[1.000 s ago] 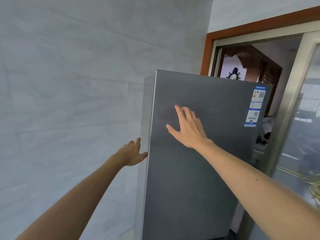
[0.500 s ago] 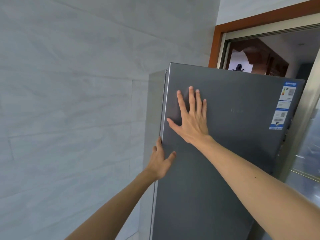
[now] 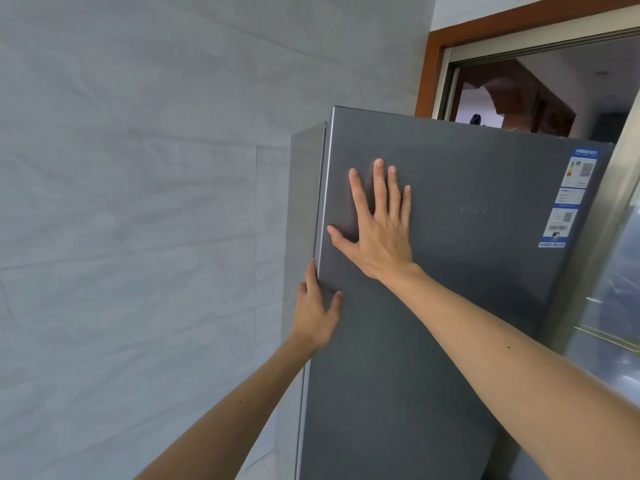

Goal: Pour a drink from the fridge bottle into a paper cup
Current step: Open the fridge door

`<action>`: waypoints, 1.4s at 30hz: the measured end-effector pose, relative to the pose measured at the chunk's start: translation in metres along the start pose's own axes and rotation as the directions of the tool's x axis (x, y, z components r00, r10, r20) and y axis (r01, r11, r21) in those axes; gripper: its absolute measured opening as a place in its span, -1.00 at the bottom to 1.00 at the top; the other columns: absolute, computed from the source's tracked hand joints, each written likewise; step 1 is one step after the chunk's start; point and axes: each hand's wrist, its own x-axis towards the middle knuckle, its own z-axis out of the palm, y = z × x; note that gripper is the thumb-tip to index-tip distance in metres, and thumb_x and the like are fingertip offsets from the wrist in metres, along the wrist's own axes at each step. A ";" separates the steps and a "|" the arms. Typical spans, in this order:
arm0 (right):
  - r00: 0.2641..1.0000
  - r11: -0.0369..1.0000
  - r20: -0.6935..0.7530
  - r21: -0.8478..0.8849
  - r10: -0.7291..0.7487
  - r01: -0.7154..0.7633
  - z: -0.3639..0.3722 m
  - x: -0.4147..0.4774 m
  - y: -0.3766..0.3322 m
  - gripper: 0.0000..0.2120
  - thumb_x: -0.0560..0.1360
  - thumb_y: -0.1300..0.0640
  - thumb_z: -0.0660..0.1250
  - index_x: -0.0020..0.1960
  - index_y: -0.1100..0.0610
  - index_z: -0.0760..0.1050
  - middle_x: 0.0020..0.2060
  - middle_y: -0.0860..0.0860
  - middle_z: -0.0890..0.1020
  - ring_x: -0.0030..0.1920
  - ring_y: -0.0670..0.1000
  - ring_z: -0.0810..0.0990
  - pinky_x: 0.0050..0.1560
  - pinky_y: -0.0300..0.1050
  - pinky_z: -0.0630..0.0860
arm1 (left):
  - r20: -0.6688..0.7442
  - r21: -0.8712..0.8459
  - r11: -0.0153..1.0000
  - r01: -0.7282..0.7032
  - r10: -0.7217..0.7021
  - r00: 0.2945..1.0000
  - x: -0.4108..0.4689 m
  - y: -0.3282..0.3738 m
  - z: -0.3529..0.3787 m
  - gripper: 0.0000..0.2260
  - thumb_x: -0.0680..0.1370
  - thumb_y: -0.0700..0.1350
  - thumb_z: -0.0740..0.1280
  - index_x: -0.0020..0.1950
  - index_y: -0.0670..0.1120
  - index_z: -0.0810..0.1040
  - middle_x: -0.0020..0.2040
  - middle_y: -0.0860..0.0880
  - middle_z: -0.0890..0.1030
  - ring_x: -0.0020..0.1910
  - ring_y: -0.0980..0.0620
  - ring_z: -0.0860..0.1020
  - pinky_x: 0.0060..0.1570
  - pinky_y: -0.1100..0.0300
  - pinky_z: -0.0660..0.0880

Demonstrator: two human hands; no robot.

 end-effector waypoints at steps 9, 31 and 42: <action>0.998 1.000 0.056 0.008 0.018 -0.018 -0.008 -0.001 -0.007 -0.12 0.50 -0.37 0.13 0.62 0.03 -0.12 0.59 0.22 -0.13 0.58 0.27 -0.16 0.50 0.37 -0.01 | -0.057 0.058 0.998 -0.014 0.018 0.998 0.001 -0.006 0.004 -0.39 0.61 -0.04 0.28 0.58 0.02 0.04 0.34 -0.08 0.49 0.27 -0.10 0.49 0.20 0.01 0.46; 0.992 0.990 0.122 0.138 -0.038 0.021 -0.091 -0.046 0.011 -0.12 0.54 -0.33 0.16 0.61 0.05 -0.20 0.58 0.19 -0.22 0.57 0.25 -0.22 0.50 0.35 0.08 | -0.065 0.088 0.996 -0.017 0.022 0.998 -0.086 0.031 0.006 -0.36 0.60 0.03 0.32 0.57 0.12 0.04 0.27 0.06 0.40 0.01 0.26 0.46 0.05 0.20 0.39; 0.986 0.955 0.167 0.292 0.005 -0.054 -0.191 -0.112 0.040 -0.14 0.57 -0.20 0.21 0.60 0.06 -0.25 0.59 0.10 -0.24 0.59 0.19 -0.19 0.40 0.21 0.38 | -0.010 0.222 0.975 0.008 -0.006 1.000 -0.176 0.087 0.031 -0.19 0.49 0.25 0.36 0.57 0.23 -0.08 0.53 -0.01 0.29 0.42 -0.12 0.43 0.30 -0.11 0.50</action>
